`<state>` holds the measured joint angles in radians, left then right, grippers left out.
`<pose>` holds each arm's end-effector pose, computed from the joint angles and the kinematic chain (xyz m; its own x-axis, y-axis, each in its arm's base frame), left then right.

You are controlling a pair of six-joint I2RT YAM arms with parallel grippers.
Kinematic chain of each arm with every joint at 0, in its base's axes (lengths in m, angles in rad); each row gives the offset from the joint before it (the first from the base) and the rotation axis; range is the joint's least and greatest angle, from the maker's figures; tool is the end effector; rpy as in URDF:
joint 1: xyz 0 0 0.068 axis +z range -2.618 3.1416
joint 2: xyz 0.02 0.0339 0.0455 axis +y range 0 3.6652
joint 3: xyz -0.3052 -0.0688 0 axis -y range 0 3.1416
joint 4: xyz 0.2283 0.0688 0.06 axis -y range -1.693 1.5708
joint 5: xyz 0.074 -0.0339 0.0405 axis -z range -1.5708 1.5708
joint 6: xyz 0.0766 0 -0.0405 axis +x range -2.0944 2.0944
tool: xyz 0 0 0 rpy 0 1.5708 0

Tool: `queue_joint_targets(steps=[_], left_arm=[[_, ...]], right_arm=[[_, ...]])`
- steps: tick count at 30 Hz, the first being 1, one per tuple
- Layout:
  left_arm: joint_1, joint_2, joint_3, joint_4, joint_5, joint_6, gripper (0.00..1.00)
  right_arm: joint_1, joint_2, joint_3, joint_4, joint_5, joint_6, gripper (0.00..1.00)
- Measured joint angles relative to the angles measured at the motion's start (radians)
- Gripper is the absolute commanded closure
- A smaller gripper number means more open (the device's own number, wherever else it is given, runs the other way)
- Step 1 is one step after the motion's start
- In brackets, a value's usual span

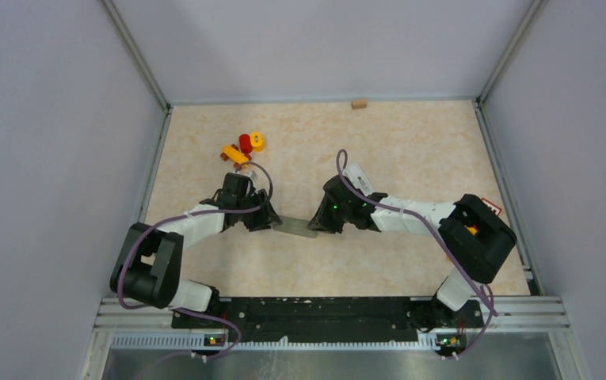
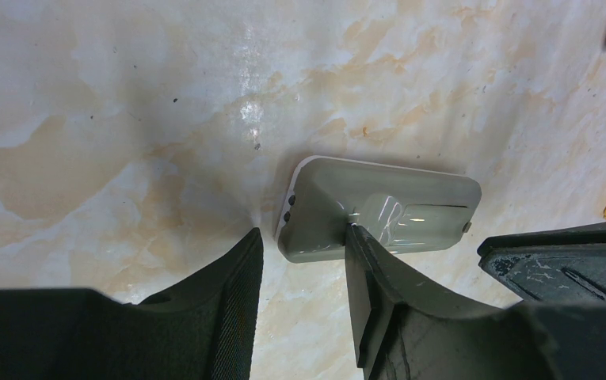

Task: Load the batteries into the remote control
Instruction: Load the battery cover into the remote control.

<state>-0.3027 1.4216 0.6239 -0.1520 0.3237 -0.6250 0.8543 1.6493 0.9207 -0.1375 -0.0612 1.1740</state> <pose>0.2431 -0.1015 0.1746 -0.8983 -0.3006 -0.3206 -0.0817 0.8310 -0.5503 0.2274 0.2683 0.1959 -0.9116 0.3550 -0.2074 0.1605 0.7716 0.6155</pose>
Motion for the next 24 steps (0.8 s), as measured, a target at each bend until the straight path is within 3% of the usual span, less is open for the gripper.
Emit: queue_joint_targets(steps=[5,8,13,24], left_arm=[[0.0,-0.001,0.0,0.0,0.0,0.0,0.54],[0.0,-0.006,0.0,-0.008,-0.004,0.0,0.54],[0.0,-0.006,0.0,-0.01,-0.004,0.0,0.54],[0.0,-0.006,0.0,-0.01,-0.004,0.0,0.54]], right_arm=[[0.0,0.0,0.0,-0.002,0.0,-0.004,0.81],[0.0,0.0,0.001,-0.004,0.001,-0.007,0.92],[0.0,0.0,0.003,0.015,-0.003,-0.022,1.0],[0.0,0.051,0.045,0.055,-0.019,-0.043,1.0]])
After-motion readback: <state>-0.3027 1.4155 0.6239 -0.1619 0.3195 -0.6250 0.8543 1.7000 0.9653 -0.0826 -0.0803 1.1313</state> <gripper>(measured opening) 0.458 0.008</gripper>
